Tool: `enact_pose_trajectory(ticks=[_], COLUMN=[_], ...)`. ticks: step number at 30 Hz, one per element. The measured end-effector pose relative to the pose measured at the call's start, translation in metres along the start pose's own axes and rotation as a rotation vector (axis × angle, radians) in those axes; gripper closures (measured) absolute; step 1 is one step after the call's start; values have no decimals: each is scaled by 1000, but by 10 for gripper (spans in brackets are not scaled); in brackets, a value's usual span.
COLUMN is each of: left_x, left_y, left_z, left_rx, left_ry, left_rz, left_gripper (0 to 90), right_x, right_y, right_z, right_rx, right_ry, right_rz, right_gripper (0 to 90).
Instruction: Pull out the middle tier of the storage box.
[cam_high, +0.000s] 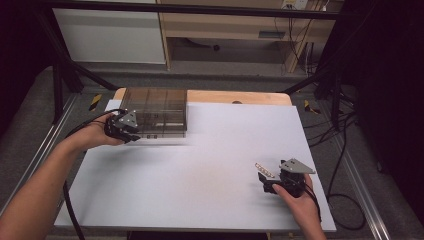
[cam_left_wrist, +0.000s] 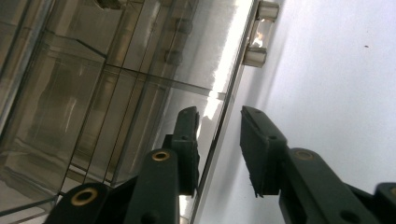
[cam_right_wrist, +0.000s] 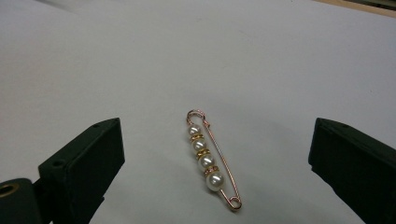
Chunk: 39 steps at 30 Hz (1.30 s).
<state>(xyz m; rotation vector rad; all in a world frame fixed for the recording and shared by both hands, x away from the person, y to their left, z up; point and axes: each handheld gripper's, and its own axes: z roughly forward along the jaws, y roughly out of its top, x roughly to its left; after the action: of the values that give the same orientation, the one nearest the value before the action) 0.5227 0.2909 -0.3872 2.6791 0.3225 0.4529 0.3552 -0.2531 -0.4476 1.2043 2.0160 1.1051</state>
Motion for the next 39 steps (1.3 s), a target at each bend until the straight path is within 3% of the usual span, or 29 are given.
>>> enact_pose_trajectory(ticks=[12,22,39], left_x=[3,2,-2], left_y=[-3,-3,-4], left_z=[1,1,-2], left_rx=[-4,-6,3], left_ry=[-2,-6,-22], left_rz=[12,53,66], left_gripper=[755,774,788], right_x=[1,0,0], right_y=[0,-1,-1], right_z=[0,1,1], right_rx=[8,10,12], right_ry=[4,4,6], right_rz=[1,-2,0], right_gripper=[40,39,39])
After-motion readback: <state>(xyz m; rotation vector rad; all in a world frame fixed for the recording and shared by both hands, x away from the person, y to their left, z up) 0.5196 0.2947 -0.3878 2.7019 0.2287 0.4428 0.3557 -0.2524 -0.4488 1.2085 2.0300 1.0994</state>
